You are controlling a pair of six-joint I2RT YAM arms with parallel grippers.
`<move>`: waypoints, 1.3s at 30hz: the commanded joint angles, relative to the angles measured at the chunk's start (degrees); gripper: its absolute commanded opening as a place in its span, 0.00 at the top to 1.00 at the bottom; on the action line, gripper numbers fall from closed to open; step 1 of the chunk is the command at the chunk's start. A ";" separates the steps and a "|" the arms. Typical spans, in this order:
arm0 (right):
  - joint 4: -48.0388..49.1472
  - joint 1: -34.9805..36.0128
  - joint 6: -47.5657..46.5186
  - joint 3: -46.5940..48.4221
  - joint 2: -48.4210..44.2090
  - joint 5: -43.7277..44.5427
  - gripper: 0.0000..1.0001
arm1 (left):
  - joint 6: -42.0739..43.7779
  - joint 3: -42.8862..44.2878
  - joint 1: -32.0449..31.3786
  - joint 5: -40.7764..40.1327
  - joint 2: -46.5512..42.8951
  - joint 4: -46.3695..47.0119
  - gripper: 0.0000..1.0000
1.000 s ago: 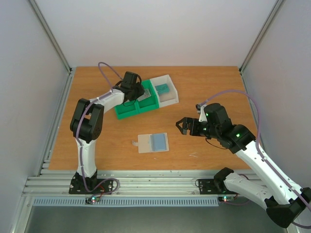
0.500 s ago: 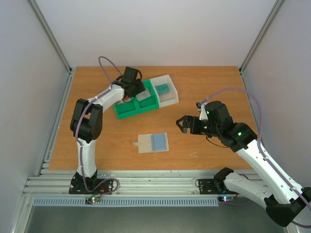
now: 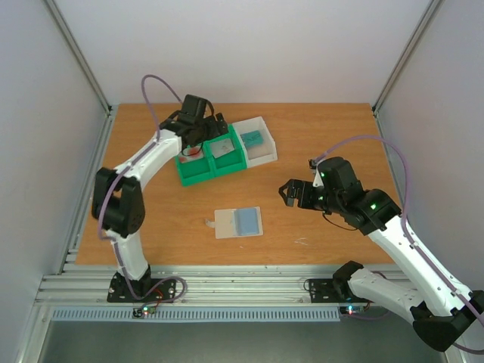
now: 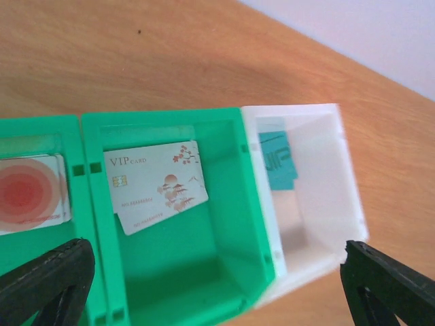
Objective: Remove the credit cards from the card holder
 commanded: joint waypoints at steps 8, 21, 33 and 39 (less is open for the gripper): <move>-2.33 -0.29 1.71 2.26 1.32 6.87 0.02 | 11.96 -12.28 0.07 7.73 -24.95 -8.09 0.00; -1.34 -0.30 0.12 2.37 2.41 9.11 0.02 | 18.61 -30.84 0.07 13.59 -56.51 -14.90 0.01; 6.07 -0.27 -1.09 -4.42 -1.24 6.86 0.02 | 13.45 -47.06 0.07 16.55 -76.86 -5.13 0.01; 5.36 -0.27 -2.51 -2.34 -3.23 7.30 0.01 | 13.44 -46.35 0.07 14.84 -78.63 -6.13 0.01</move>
